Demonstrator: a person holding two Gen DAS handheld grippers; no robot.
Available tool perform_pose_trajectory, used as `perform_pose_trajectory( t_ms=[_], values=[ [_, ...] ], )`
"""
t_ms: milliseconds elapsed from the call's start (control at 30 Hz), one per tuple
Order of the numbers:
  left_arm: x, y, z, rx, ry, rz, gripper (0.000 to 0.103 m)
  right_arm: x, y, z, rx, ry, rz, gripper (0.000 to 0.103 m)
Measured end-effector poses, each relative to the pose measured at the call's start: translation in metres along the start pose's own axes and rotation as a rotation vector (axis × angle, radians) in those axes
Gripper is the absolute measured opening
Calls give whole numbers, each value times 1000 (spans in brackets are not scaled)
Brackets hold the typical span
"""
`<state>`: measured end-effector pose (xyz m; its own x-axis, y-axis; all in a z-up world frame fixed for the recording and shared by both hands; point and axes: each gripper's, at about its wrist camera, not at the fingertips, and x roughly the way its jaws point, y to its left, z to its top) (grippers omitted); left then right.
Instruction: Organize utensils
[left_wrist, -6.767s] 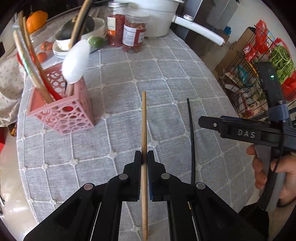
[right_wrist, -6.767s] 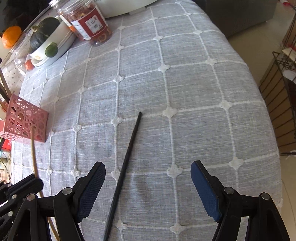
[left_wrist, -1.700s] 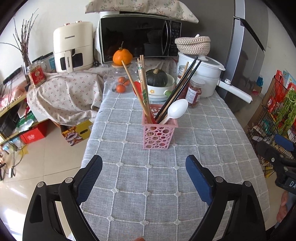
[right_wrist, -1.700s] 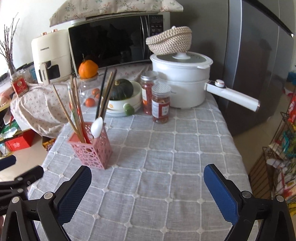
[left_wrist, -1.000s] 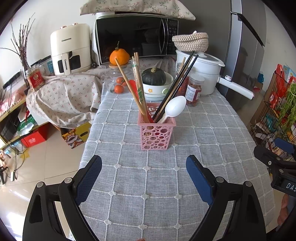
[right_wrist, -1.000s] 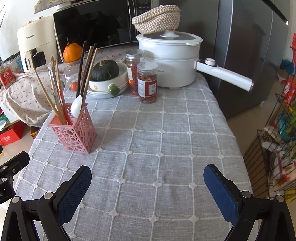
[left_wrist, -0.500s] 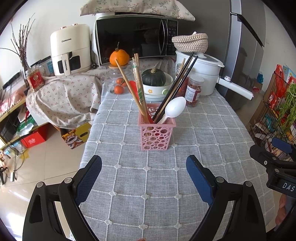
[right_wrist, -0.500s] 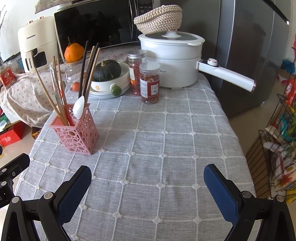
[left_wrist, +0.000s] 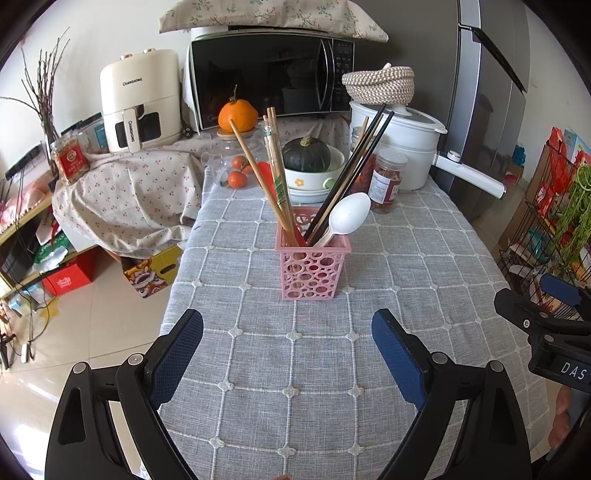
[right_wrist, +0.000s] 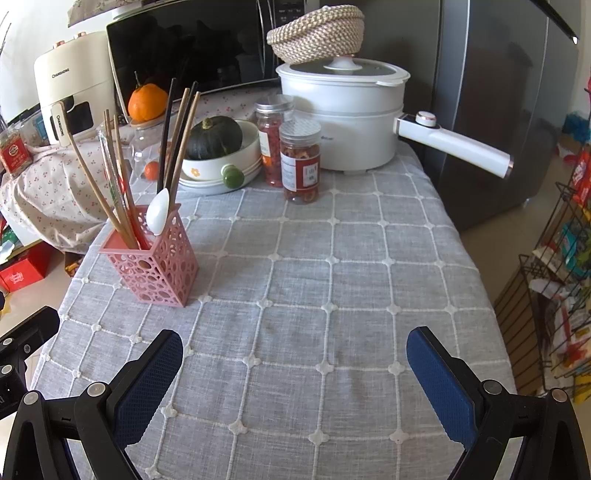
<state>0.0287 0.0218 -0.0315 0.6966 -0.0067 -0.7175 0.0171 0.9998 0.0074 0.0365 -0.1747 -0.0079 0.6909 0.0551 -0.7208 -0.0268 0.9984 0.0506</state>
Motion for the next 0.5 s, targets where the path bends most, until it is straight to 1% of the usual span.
perform_pose_trajectory(
  t_ms=[500],
  values=[
    [0,0,0,1,0,0,94,2,1,-1,4,4,1,100]
  ],
)
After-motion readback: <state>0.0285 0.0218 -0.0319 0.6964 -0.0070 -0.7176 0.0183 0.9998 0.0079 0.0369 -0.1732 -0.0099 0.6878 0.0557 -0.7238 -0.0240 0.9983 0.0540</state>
